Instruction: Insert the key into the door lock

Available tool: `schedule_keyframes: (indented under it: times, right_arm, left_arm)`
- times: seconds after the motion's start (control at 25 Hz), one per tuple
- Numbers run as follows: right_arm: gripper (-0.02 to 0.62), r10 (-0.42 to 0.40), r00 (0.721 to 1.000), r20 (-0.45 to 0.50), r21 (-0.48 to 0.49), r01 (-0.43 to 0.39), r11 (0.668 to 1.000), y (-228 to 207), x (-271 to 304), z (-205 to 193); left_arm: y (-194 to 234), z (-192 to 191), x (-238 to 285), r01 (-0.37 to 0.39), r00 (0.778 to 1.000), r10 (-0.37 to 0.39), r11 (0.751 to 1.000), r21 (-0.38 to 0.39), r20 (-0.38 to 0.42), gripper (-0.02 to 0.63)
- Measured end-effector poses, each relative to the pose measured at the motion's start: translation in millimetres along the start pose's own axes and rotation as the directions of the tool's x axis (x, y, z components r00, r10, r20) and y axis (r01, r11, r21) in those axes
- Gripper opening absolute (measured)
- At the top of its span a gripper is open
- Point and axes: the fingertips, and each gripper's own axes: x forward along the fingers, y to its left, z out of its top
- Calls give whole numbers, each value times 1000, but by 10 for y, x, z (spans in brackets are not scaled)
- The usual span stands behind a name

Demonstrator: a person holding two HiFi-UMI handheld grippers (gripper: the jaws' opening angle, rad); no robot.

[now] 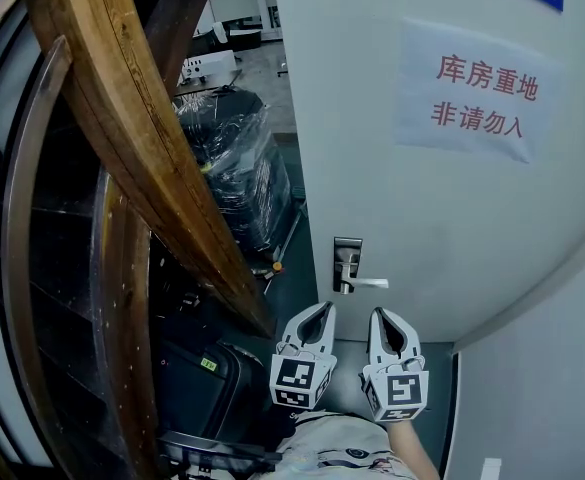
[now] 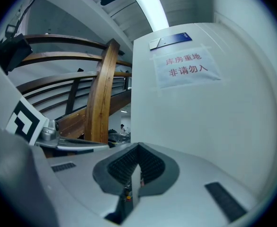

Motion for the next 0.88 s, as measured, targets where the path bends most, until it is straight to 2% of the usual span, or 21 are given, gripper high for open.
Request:
schedule_keyframes:
  times: [0.88]
  right_arm:
    - [6,27,1000,-13,-17,-28,999,69,114,-40]
  left_arm:
    - [99,-24,35,-3,1000,3,1000,-1,-9,5]
